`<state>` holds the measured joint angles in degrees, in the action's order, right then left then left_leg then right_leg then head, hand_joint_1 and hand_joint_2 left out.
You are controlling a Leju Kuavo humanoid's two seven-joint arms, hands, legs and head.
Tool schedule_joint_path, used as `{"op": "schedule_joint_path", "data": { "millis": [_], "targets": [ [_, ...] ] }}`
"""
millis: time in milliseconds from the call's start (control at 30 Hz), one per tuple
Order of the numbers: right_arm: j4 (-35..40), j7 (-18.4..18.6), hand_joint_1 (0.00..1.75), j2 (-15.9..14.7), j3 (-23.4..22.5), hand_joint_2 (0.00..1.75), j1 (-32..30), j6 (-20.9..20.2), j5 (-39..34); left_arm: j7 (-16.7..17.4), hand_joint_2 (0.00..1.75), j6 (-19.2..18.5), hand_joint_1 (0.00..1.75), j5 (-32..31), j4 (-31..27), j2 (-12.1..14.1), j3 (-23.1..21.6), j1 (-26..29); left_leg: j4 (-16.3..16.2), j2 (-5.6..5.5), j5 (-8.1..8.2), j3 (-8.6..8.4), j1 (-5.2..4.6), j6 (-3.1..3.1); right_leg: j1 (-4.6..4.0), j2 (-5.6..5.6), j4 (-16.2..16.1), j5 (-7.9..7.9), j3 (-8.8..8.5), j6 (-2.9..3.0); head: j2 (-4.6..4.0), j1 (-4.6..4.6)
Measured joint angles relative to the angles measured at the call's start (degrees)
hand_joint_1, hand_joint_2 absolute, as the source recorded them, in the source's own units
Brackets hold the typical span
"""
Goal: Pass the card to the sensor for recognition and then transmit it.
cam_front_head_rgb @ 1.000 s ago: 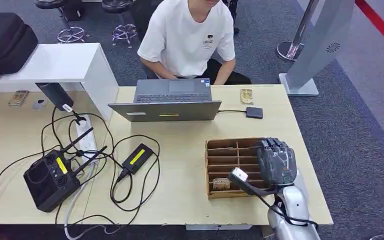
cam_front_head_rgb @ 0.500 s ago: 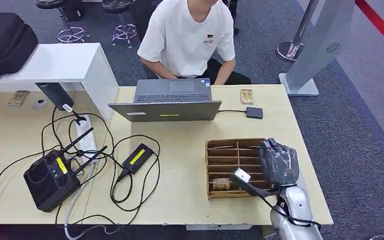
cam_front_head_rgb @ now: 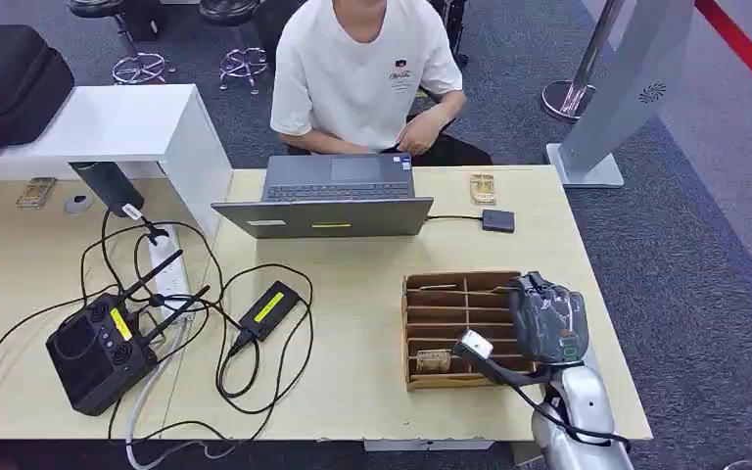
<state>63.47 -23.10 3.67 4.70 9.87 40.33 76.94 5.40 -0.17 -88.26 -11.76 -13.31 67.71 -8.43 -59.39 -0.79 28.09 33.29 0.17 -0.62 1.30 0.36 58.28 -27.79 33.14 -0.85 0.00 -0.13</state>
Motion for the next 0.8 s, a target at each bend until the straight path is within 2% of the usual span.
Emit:
{"op": "schedule_joint_path", "data": {
  "millis": [167, 267, 300, 467, 533, 800],
  "targets": [
    [2.4, -2.6, 1.75, 0.5, -0.6, 1.75, -0.4, 0.0, -0.2, 0.5, 1.75, 0.0, 0.0, -0.1, 0.0, 0.0, 0.0, -0.1, 0.0, 0.0, 0.0, 0.01, 0.0, 0.0, 0.0, 0.0, 0.0, 0.0, 0.0, 0.0, 0.0, 0.0],
    [5.1, -5.9, 1.75, 1.7, -1.7, 1.75, -1.2, 0.0, -1.2, 0.7, 1.75, 0.0, 0.0, -0.2, 0.0, 0.0, 0.0, -0.1, 0.0, 0.0, 0.0, 0.01, 0.0, 0.0, 0.0, 0.0, 0.0, 0.0, 0.01, 0.0, 0.0, 0.0],
    [6.7, -8.4, 1.75, 2.7, -2.5, 1.75, -1.4, 0.0, -1.9, 0.8, 1.75, 0.0, 0.0, -0.2, 0.0, 0.0, 0.0, -0.1, 0.0, 0.0, 0.0, 0.01, 0.0, 0.0, 0.0, 0.0, 0.0, 0.0, 0.02, 0.0, 0.0, 0.0],
    [10.5, -12.6, 1.75, 5.1, -4.8, 1.75, -2.2, 0.0, -3.2, 0.8, 1.75, 0.0, 0.0, -0.2, 0.0, 0.0, 0.0, -0.1, 0.0, -0.01, 0.0, 0.03, 0.01, 0.0, -0.01, -0.02, 0.0, -0.01, 0.01, 0.0, 0.0, 0.02],
    [13.5, -15.5, 1.75, 6.9, -5.8, 1.75, -2.8, 0.0, -4.7, 0.9, 1.75, -0.2, 0.0, -0.2, 0.0, 0.0, 0.0, -0.1, 0.0, 0.02, 0.0, 0.02, 0.01, 0.0, -0.01, 0.02, 0.0, 0.0, 0.02, 0.0, 0.0, -0.02],
    [20.2, -16.8, 1.75, 9.8, -5.5, 1.75, -3.4, 0.0, -9.2, 1.0, 1.75, -0.3, 0.0, -0.2, 0.0, 0.0, 0.0, -0.1, 0.0, 0.04, 0.0, 0.03, 0.0, 0.0, 0.0, 0.02, 0.0, 0.0, 0.01, 0.0, 0.0, 0.0]
  ]
}}
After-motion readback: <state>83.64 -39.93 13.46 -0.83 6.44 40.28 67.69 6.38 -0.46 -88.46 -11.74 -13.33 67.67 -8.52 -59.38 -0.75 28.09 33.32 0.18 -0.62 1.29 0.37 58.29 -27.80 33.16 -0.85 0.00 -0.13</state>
